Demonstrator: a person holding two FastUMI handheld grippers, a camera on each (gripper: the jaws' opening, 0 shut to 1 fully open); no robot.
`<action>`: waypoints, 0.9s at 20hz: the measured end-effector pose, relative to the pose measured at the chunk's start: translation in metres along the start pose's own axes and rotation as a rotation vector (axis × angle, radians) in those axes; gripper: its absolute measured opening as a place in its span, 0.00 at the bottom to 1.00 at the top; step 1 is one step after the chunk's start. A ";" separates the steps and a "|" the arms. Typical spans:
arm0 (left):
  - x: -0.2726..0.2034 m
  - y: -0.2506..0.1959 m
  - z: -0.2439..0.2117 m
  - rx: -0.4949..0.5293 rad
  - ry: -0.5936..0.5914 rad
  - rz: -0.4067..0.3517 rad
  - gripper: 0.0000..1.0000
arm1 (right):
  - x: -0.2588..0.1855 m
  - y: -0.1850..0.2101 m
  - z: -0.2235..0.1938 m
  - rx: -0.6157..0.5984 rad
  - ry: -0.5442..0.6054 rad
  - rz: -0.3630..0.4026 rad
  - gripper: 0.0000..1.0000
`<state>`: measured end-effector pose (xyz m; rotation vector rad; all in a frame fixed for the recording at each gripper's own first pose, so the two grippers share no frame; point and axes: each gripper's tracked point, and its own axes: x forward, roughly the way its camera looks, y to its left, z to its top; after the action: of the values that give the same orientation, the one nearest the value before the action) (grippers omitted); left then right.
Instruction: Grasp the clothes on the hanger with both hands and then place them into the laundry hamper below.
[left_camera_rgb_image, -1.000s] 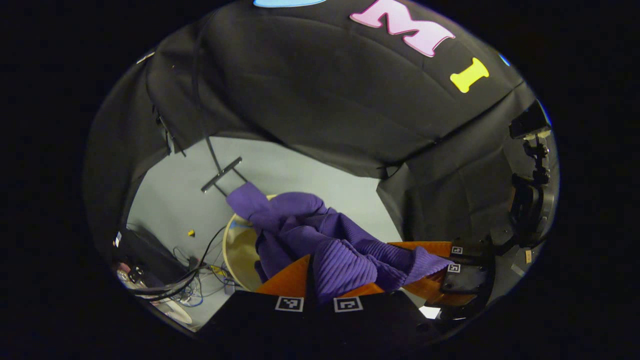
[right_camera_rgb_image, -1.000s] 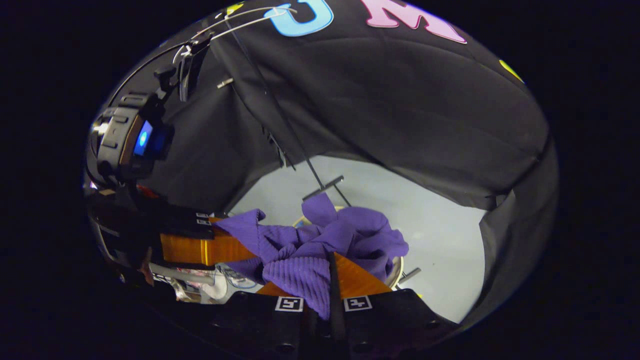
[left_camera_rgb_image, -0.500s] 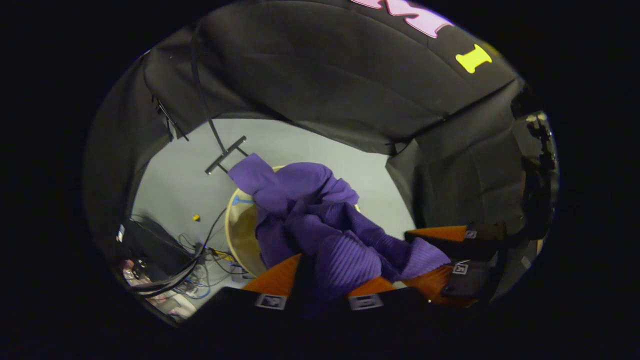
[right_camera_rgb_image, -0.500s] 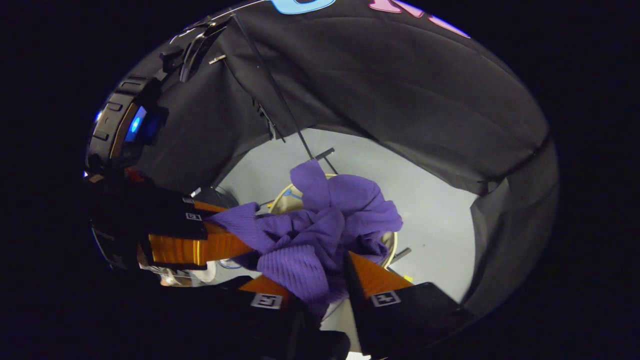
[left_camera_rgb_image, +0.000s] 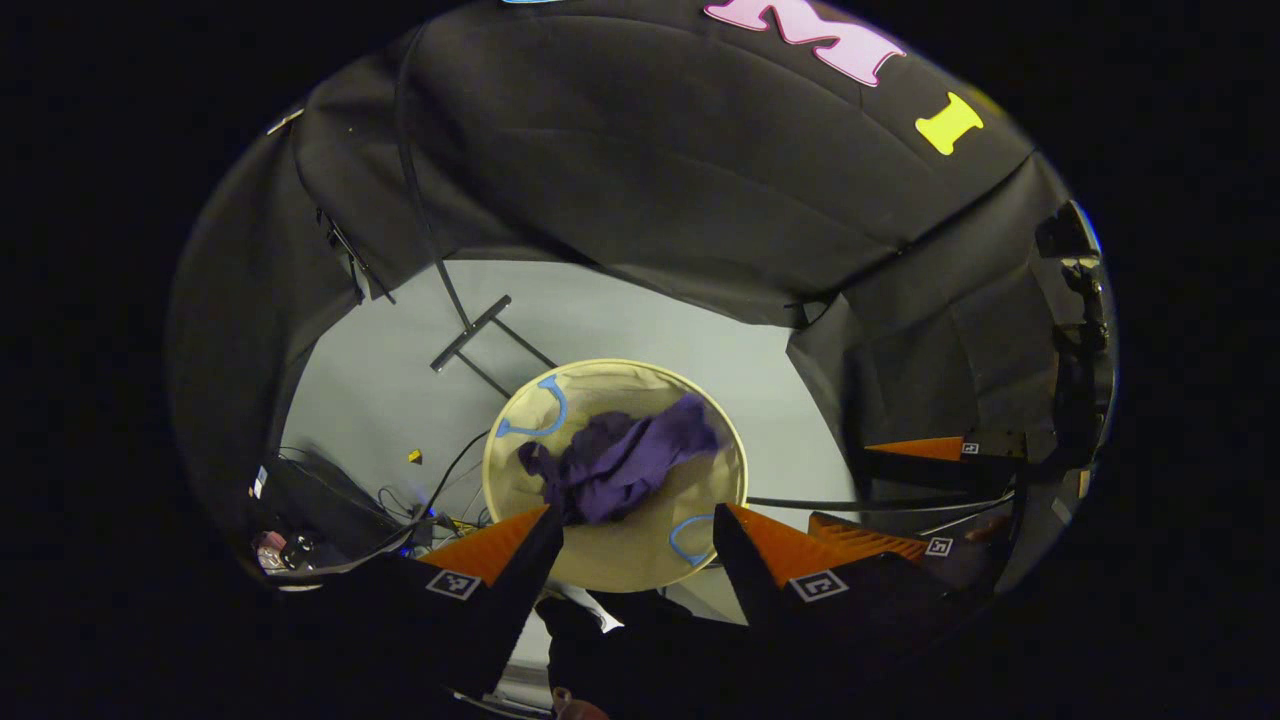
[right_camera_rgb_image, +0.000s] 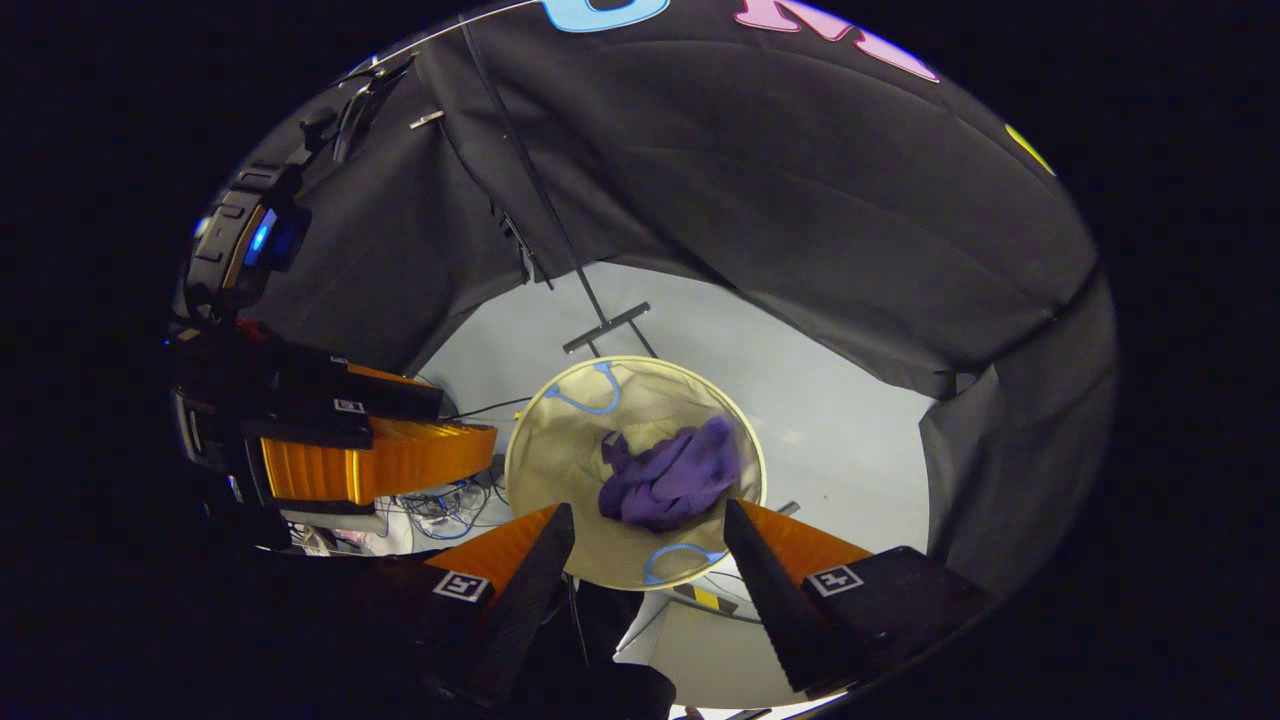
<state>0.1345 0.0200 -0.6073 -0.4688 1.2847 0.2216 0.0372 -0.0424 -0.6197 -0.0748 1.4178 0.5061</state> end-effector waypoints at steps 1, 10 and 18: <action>-0.002 0.000 0.003 0.002 -0.009 -0.004 0.96 | -0.002 0.001 0.002 -0.001 -0.007 -0.002 0.99; -0.059 -0.001 0.029 0.070 -0.168 -0.032 0.96 | -0.044 0.023 0.033 0.051 -0.140 -0.005 0.99; -0.154 0.002 0.053 0.182 -0.349 -0.074 0.96 | -0.125 0.061 0.081 0.105 -0.360 -0.040 0.99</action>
<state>0.1373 0.0613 -0.4497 -0.3051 0.9340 0.1163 0.0810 0.0035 -0.4722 0.0698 1.0850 0.3892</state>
